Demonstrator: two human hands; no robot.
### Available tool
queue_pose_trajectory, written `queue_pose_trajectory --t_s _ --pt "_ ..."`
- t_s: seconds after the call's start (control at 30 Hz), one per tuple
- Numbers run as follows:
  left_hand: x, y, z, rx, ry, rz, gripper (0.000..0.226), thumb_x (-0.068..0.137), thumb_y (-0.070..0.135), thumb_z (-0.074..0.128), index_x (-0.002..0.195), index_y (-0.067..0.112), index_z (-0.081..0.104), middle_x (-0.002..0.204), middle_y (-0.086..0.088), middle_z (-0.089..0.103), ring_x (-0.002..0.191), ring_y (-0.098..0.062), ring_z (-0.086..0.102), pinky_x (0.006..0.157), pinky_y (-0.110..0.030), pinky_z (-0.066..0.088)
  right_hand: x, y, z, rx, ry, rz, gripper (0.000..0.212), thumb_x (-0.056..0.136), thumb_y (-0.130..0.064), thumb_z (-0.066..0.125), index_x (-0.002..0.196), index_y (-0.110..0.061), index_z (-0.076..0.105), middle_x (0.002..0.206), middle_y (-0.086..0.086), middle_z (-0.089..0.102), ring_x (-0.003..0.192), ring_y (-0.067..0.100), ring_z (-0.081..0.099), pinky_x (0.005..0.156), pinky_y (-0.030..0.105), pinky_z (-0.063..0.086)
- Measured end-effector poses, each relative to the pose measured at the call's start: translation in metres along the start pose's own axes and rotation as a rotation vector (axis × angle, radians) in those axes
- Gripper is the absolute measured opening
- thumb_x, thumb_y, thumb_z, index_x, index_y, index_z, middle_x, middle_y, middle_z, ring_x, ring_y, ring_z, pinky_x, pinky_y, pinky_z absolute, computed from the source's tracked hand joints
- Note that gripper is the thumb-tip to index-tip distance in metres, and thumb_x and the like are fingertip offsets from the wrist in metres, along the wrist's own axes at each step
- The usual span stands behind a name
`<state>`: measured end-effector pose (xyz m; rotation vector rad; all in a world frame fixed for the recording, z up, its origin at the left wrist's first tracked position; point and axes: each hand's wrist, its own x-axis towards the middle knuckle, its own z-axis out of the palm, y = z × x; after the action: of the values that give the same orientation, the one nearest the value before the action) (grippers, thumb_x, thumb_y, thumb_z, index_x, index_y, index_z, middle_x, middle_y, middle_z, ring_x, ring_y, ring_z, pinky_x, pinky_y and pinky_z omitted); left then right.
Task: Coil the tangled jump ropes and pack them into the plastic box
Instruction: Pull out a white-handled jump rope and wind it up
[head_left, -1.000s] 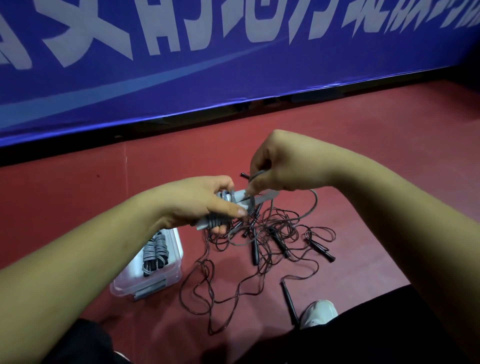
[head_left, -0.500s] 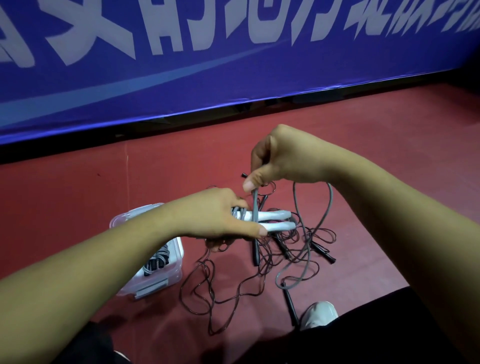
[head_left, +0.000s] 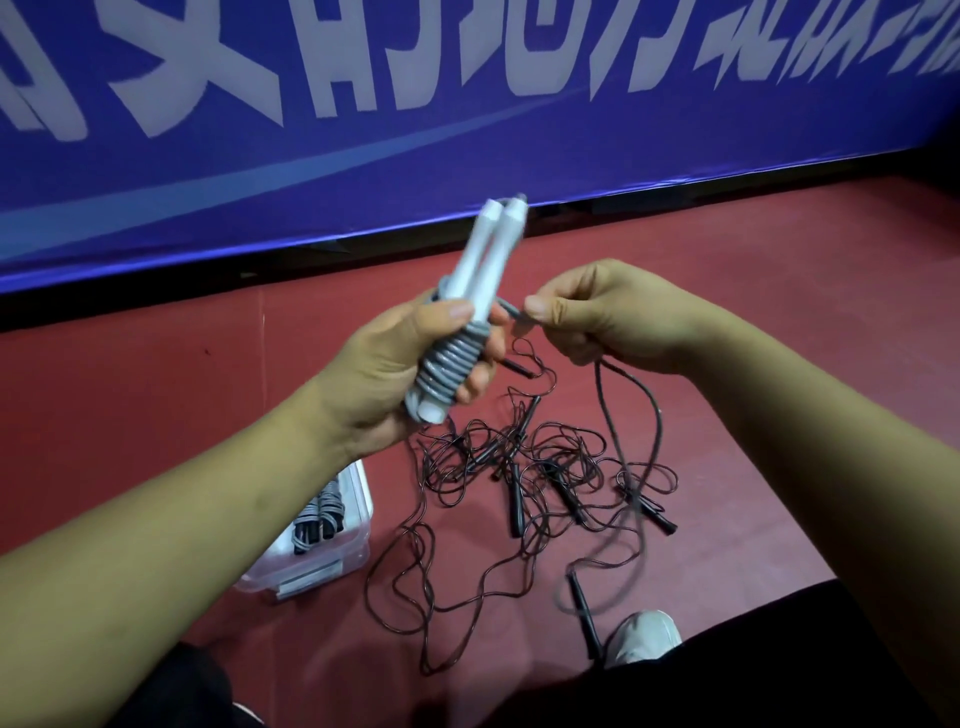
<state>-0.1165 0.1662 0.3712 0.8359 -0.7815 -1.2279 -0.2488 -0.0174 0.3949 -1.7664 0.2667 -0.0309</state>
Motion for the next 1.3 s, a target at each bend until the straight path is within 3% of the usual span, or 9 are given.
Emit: queue_pose_trajectory --t_s 0.1,0.23,0.37,0.6,0.83,1.0,1.13,1.2,1.3 --pt "0.004 0.002 -0.001 -0.055 0.210 0.038 0.030 0.089 0.021 0.063 0.106 -0.003 0.059 0.098 -0.018 0.066 0.057 -0.015 0.056 0.049 -0.020 0.048 -0.002 0.003 -0.001 -0.026 0.001 0.048 0.025 0.090 -0.029 0.061 0.098 -0.009 0.075 0.060 0.006 0.026 0.053 0.017 0.024 0.050 0.026 0.025" --pt "0.006 0.004 0.000 -0.015 0.382 0.032 0.037 0.085 0.020 0.061 0.109 -0.007 0.058 0.106 -0.022 0.067 0.055 -0.016 0.055 0.046 -0.020 0.045 -0.006 -0.002 0.000 -0.081 -0.010 0.062 0.028 0.092 -0.028 0.060 0.102 -0.007 0.075 0.061 0.006 0.024 0.054 0.017 0.022 0.050 0.025 0.025" --pt "0.006 0.005 0.001 -0.051 0.335 0.047 0.035 0.088 0.021 0.059 0.112 -0.004 0.054 0.118 -0.026 0.066 0.056 -0.014 0.053 0.048 -0.020 0.046 -0.009 -0.009 0.002 -0.149 -0.018 0.047 0.026 0.093 -0.029 0.061 0.099 -0.009 0.076 0.062 0.008 0.026 0.054 0.017 0.024 0.049 0.026 0.027" --pt "0.008 0.008 0.001 -0.082 0.223 -0.006 0.043 0.089 0.020 0.054 0.131 0.011 0.053 0.100 -0.012 0.068 0.054 -0.013 0.051 0.048 -0.020 0.045 -0.014 -0.009 0.004 -0.195 -0.055 0.071 0.027 0.096 -0.029 0.060 0.104 -0.008 0.075 0.058 -0.001 0.031 0.053 0.015 0.026 0.050 0.026 0.026" --pt "0.012 0.011 -0.007 -0.001 0.335 -0.051 0.034 0.082 0.020 0.062 0.109 -0.001 0.061 0.098 -0.013 0.070 0.055 -0.014 0.053 0.048 -0.021 0.046 -0.026 -0.027 0.002 -0.339 -0.061 0.075 0.017 0.095 -0.024 0.064 0.105 -0.015 0.074 0.060 0.000 0.035 0.054 0.017 0.033 0.048 0.026 0.031" --pt "0.014 0.011 -0.015 0.095 0.348 -0.127 0.042 0.079 0.019 0.062 0.116 -0.001 0.061 0.108 -0.012 0.071 0.058 -0.017 0.057 0.049 -0.024 0.049 -0.032 -0.036 0.005 -0.475 -0.060 0.097 0.013 0.096 -0.019 0.065 0.092 -0.008 0.072 0.055 -0.002 0.045 0.048 0.016 0.043 0.047 0.024 0.037" --pt "0.014 0.010 -0.022 0.140 0.337 -0.196 0.048 0.079 0.016 0.062 0.122 -0.001 0.054 0.119 -0.017 0.070 0.062 -0.017 0.061 0.051 -0.025 0.052 -0.033 -0.038 0.006 -0.470 -0.075 0.105 0.018 0.095 -0.020 0.066 0.083 -0.008 0.071 0.056 0.001 0.047 0.049 0.019 0.040 0.044 0.025 0.034" --pt "0.015 0.009 -0.026 0.184 0.363 -0.215 0.042 0.076 0.014 0.065 0.114 -0.001 0.056 0.113 -0.017 0.072 0.062 -0.018 0.062 0.052 -0.026 0.053 -0.035 -0.039 0.005 -0.447 -0.078 0.084 0.020 0.095 -0.022 0.065 0.085 -0.006 0.071 0.055 0.002 0.048 0.050 0.020 0.041 0.044 0.024 0.034" --pt "0.016 0.009 -0.031 0.171 0.403 -0.246 0.033 0.075 0.014 0.069 0.103 0.001 0.057 0.085 -0.009 0.072 0.057 -0.017 0.058 0.049 -0.026 0.051 -0.035 -0.041 0.007 -0.354 -0.077 0.036 0.023 0.097 -0.019 0.061 0.088 0.000 0.070 0.054 0.000 0.041 0.048 0.017 0.035 0.044 0.023 0.029"
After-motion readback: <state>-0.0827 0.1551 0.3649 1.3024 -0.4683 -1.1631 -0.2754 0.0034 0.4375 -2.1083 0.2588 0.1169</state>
